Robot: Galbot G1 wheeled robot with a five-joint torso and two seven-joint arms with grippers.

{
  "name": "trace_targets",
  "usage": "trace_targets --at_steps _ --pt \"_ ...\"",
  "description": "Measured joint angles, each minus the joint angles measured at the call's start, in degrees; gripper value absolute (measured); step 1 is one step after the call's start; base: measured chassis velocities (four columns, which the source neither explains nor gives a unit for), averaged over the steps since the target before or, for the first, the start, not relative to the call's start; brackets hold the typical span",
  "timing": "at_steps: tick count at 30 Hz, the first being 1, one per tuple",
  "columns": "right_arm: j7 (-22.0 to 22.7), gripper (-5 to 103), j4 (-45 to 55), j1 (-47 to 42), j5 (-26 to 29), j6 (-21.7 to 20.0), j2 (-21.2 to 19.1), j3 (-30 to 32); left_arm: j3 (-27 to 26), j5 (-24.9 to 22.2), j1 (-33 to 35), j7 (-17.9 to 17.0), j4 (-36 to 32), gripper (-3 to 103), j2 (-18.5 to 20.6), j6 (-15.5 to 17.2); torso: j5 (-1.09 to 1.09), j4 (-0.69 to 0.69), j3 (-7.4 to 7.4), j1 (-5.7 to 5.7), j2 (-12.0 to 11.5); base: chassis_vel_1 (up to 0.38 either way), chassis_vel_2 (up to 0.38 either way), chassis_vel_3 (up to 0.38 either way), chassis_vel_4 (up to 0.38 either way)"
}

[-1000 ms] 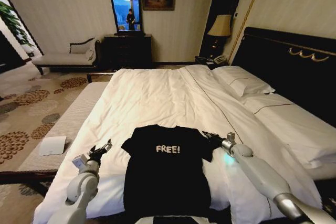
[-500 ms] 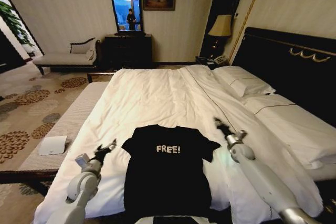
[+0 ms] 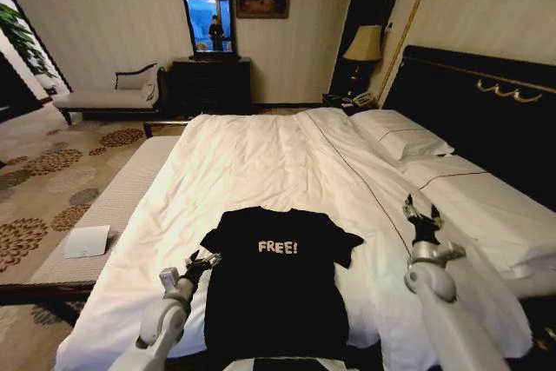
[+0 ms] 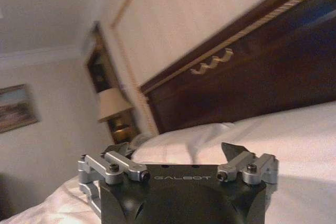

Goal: Fold the clothes on the bed.

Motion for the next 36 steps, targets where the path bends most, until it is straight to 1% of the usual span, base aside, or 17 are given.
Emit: trace_targets --at_steps 2,4,6,8,9,10,11,14,17,19,22,26,28,29,32,34,36 --pt "0.38 99 0.63 -0.29 -0.39 0.00 1.13 0.65 -0.25 -1.04 -0.23 -0.11 0.45 100 -0.12 -0.03 -0.01 0.02 0.00 0.00 0.00 0.000 0.000 0.000 0.000" --pt "1.08 100 2.50 -1.69 -2.01 0.00 4.25 2.35 -0.84 -6.83 -2.09 -0.69 2.36 100 -0.82 0.10 -0.02 0.00 0.00 0.00 0.00 0.000 0.000 0.000 0.000" --pt "1.22 100 2.99 -2.05 -2.27 0.00 4.79 2.65 -0.96 -8.29 -2.61 -0.82 2.79 100 -0.97 0.23 -0.01 -0.01 0.00 0.00 0.00 0.000 0.000 0.000 0.000" --pt "1.99 100 5.39 -3.86 -2.50 -0.09 6.65 3.74 -1.32 -16.02 -5.79 -1.48 6.11 100 -1.87 1.25 -0.02 -0.01 0.00 0.00 0.00 0.000 0.000 0.000 0.000" --pt "2.22 100 6.00 -4.40 -2.45 -0.23 7.07 4.00 -1.34 -18.21 -6.88 -1.84 7.36 100 -2.21 1.53 -0.03 0.00 0.00 0.00 0.00 0.000 0.000 0.000 0.000" --pt "2.22 100 6.00 -4.40 -2.45 -0.23 7.07 4.00 -1.34 -18.21 -6.88 -1.84 7.36 100 -2.21 1.53 -0.03 0.00 0.00 0.00 0.00 0.000 0.000 0.000 0.000" --pt "2.48 100 6.80 -5.25 -2.36 -0.49 7.51 4.26 -1.35 -20.77 -8.35 -2.29 9.10 100 -2.85 1.74 -0.01 -0.01 0.00 0.00 0.00 0.000 0.000 0.000 0.000" --pt "2.81 100 8.10 -6.71 -2.24 -0.94 7.79 4.46 -1.46 -24.33 -10.78 -2.46 12.70 100 -5.12 1.73 -0.02 -0.02 0.00 0.02 -0.01 0.000 0.000 0.000 0.000" --pt "3.07 100 8.62 -7.02 -1.99 -1.25 7.63 4.11 -1.93 -24.86 -11.09 -2.16 13.59 101 -6.80 1.46 0.01 0.00 0.00 0.01 -0.01 0.000 0.000 0.000 0.000" --pt "3.32 100 9.06 -7.15 -1.56 -1.51 7.41 3.86 -2.29 -24.89 -11.16 -1.98 13.95 91 -8.14 1.13 0.00 0.01 0.00 0.01 -0.01 0.000 0.000 0.000 0.000" --pt "3.65 100 9.34 -7.39 -1.15 -1.75 7.27 3.78 -2.56 -24.73 -11.27 -1.91 13.97 86 -9.01 0.89 0.00 0.00 0.01 0.01 -0.01 0.000 0.000 0.000 0.000" --pt "3.77 100 9.33 -7.97 -1.03 -1.82 7.16 3.71 -2.76 -24.44 -11.77 -1.90 13.71 64 -9.51 0.83 -0.02 -0.01 0.01 0.01 -0.01 0.000 0.000 0.000 0.000" --pt "3.77 100 9.21 -8.08 -1.04 -1.82 7.16 3.64 -2.82 -24.28 -11.89 -1.89 13.70 59 -9.61 0.75 -0.02 -0.01 0.01 0.01 -0.01 0.000 0.000 0.000 0.000" --pt "3.77 100 9.11 -8.16 -1.05 -1.82 7.16 3.59 -2.90 -24.08 -11.91 -1.91 13.64 59 -9.70 0.68 -0.02 -0.02 0.01 0.01 -0.01 0.000 0.000 0.000 0.000" --pt "3.77 100 8.91 -8.33 -1.15 -1.81 7.27 3.33 -3.22 -23.63 -11.76 -2.01 13.04 43 -9.72 0.61 -0.02 -0.01 0.01 0.01 -0.01 0.000 0.000 0.000 0.000" --pt "3.77 100 8.85 -8.36 -1.27 -1.78 7.35 3.19 -3.36 -23.52 -11.65 -2.03 12.77 43 -9.60 0.60 -0.02 -0.01 0.01 0.01 -0.01 0.000 0.000 0.000 0.000" --pt "3.76 100 8.76 -8.40 -1.51 -1.74 7.55 2.88 -3.75 -23.42 -11.59 -2.08 12.33 31 -9.15 0.58 -0.01 -0.01 0.01 0.01 -0.01 0.000 0.000 0.000 0.000"
